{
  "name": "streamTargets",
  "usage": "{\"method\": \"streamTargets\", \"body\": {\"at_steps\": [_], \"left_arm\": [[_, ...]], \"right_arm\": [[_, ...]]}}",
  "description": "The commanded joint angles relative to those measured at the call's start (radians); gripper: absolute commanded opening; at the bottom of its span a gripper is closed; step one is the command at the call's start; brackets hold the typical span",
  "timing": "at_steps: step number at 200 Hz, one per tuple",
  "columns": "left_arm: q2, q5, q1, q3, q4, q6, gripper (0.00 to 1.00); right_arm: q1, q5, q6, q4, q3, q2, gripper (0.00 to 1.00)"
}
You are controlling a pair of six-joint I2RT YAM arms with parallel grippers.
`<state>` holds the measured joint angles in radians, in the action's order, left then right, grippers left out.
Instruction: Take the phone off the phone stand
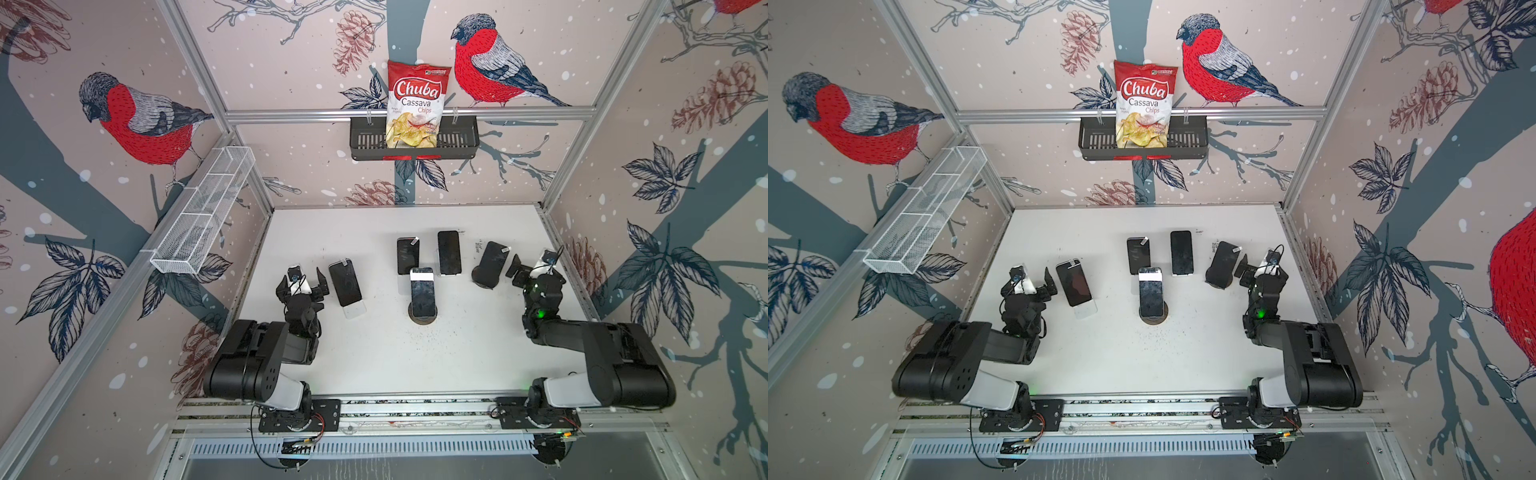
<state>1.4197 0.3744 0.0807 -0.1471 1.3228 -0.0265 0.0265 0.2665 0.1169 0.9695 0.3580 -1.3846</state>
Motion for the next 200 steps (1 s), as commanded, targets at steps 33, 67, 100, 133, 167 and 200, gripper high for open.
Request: {"method": "streamTargets", "body": {"at_steps": [33,67,100,133,167,200], "left_arm": [[-0.261,0.273,0.003,-0.079,-0.435,-0.174,0.97],[-0.411,0.4,0.002,-0.191,-0.877,-0.417,0.97],[-0.514,0.286,0.004,-0.269,-1.129,-0.529,0.97],[-0.535,0.114,0.047,-0.309,-1.243,-0.591,0.97],[-0.524,0.054,0.19,-0.359,-1.29,-0.576,0.97],[-0.518,-0.055,0.303,-0.415,-1.324,-0.549,0.97]], "right_arm": [[0.005,0.102,0.19,-0.399,0.115,0.14,0.99],[0.01,0.064,0.258,-0.623,0.213,0.214,0.99],[0.036,0.01,0.28,-0.804,0.301,0.208,0.99],[0.123,-0.016,0.332,-0.97,0.402,0.168,0.99],[0.289,0.005,0.335,-1.036,0.468,0.144,0.99],[0.42,-0.039,0.333,-1.105,0.529,0.136,0.99]]}}
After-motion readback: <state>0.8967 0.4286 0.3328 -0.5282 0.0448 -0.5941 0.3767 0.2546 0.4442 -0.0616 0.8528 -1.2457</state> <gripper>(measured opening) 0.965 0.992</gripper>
